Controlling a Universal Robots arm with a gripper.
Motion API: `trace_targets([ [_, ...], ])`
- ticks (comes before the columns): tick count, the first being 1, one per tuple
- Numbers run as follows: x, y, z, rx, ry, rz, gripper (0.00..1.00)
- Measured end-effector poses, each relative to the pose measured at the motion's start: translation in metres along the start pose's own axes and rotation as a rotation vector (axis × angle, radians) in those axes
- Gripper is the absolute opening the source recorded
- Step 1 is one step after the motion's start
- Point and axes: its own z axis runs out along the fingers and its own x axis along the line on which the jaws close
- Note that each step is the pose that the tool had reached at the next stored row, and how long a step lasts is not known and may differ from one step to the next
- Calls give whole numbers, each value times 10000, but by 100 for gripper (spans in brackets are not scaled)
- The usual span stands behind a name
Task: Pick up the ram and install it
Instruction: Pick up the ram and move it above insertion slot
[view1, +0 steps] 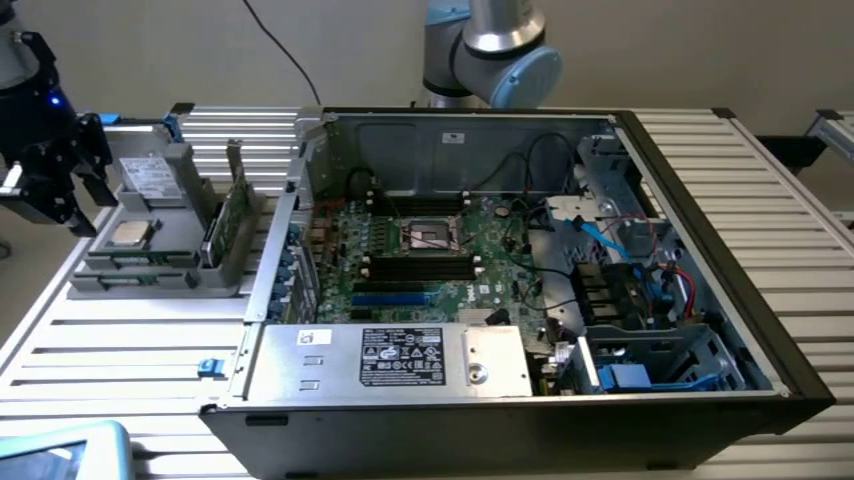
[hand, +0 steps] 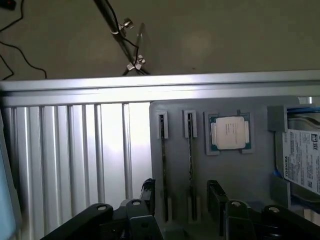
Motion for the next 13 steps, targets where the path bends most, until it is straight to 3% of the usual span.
trace_targets([
  [13,73,-63,234,2,-1,1,55],
])
